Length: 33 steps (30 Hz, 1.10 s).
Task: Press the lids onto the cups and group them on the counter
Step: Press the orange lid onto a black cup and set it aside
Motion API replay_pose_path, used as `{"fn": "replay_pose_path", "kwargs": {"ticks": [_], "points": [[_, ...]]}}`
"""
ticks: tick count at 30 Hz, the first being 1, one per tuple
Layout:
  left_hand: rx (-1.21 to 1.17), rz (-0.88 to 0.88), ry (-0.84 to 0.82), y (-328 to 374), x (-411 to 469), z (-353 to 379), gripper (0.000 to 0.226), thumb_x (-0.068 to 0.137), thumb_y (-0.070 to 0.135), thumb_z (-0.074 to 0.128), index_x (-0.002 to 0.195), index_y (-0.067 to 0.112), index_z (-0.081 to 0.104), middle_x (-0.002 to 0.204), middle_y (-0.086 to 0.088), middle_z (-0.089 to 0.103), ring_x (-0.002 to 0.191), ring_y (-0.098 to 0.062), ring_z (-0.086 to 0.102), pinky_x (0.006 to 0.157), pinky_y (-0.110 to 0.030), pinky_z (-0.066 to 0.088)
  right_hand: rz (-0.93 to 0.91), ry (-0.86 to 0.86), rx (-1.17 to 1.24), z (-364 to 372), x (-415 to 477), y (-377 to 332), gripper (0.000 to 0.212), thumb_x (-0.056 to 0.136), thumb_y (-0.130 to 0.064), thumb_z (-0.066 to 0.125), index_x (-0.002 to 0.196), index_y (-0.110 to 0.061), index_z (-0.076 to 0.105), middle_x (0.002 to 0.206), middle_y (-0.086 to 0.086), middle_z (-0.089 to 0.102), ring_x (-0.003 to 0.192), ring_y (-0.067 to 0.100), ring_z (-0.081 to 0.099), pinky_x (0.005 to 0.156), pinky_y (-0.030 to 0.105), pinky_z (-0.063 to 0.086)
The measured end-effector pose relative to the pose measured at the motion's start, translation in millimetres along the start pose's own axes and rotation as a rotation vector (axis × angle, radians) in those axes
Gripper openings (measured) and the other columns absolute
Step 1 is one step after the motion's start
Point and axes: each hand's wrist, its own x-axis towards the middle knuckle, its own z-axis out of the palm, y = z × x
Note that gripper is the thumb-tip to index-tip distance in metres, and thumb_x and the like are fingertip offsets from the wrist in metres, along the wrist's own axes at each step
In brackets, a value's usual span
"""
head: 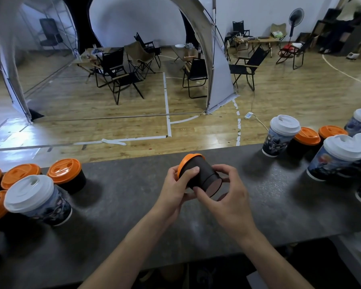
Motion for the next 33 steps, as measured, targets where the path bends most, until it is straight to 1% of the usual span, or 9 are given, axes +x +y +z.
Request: {"fn": "replay_pose_path", "kwargs": {"ticks": [4,8,11,14,16,21,26,30,33], "points": [[-0.113,-0.020,-0.049,-1,3,-3,0.054,0.076,0.032,0.074,0.117,0.002,0.055,0.094,-0.009,0.069,0.094,-0.027,0.071,0.070,-0.042,0.060,0.162,-0.105,0.172,-2,1,-5,0.056,0.077,-0.066,0.069,0.121,-0.035,0.054,0.114,-0.021,0.064,0.106,-0.003,0.062,0.084,0.021,0.054],[0.044,-0.049,-0.067,0,5,-9,0.067,0.078,0.045,0.080,0.131,0.010,0.058,0.117,-0.017,0.071,0.102,-0.029,0.073,0.068,-0.038,0.059,-0.003,-0.042,0.025,1,-3,-1,0.058,0.074,-0.050,0.084,0.123,-0.035,0.057,0.117,-0.024,0.062,0.108,0.002,0.061,0.080,0.028,0.056],[-0.009,-0.044,-0.099,1,5,-8,0.072,0.073,0.047,0.076,0.130,0.005,0.061,0.121,-0.023,0.070,0.097,-0.030,0.072,0.070,-0.037,0.057,-0.171,-0.008,-0.066,6,-6,-1,0.070,0.069,-0.046,0.086,0.129,-0.030,0.055,0.125,-0.026,0.055,0.113,0.007,0.055,0.080,0.026,0.054],[-0.111,0.008,-0.220,-1,4,-14,0.057,0.084,0.039,0.062,0.124,-0.001,0.065,0.112,-0.021,0.070,0.098,-0.028,0.069,0.079,-0.034,0.057,-0.079,-0.056,0.054,8,-6,-5,0.077,0.068,-0.055,0.087,0.132,-0.034,0.049,0.126,-0.019,0.055,0.116,0.005,0.056,0.078,0.017,0.051],[-0.089,0.031,-0.264,0,3,-18,0.061,0.082,0.040,0.065,0.130,0.001,0.062,0.115,-0.022,0.068,0.102,-0.030,0.068,0.081,-0.036,0.057,-0.029,-0.090,0.100,8,-8,0,0.075,0.067,-0.058,0.086,0.128,-0.037,0.048,0.123,-0.016,0.058,0.114,0.004,0.058,0.080,0.013,0.048],[0.095,0.040,-0.179,4,5,-13,0.073,0.071,0.051,0.077,0.131,0.011,0.062,0.120,-0.020,0.068,0.103,-0.028,0.069,0.067,-0.037,0.057,-0.221,-0.035,-0.078,9,-9,12,0.086,0.065,-0.022,0.094,0.138,-0.022,0.048,0.135,-0.004,0.055,0.124,0.014,0.054,0.101,0.018,0.043],[-0.052,0.022,-0.224,-4,5,-15,0.077,0.071,0.039,0.075,0.137,0.004,0.055,0.127,-0.031,0.063,0.108,-0.038,0.067,0.078,-0.044,0.059,-0.130,-0.043,0.105,8,-11,3,0.069,0.077,-0.051,0.081,0.134,-0.028,0.050,0.129,-0.015,0.056,0.120,0.005,0.056,0.095,0.017,0.047],[-0.001,-0.003,-0.205,-9,5,-11,0.077,0.074,0.049,0.079,0.136,0.009,0.057,0.130,-0.026,0.063,0.114,-0.037,0.067,0.083,-0.044,0.058,-0.202,0.027,0.015,6,-9,4,0.070,0.074,-0.040,0.086,0.133,-0.020,0.054,0.126,-0.013,0.058,0.115,0.009,0.057,0.096,0.016,0.044],[-0.038,-0.018,-0.193,-7,5,-11,0.072,0.073,0.045,0.073,0.131,0.004,0.061,0.127,-0.026,0.065,0.108,-0.036,0.068,0.080,-0.040,0.057,-0.268,0.020,-0.021,7,-10,4,0.074,0.073,-0.044,0.079,0.135,-0.013,0.054,0.130,-0.009,0.056,0.117,0.010,0.054,0.099,0.013,0.039]]}}
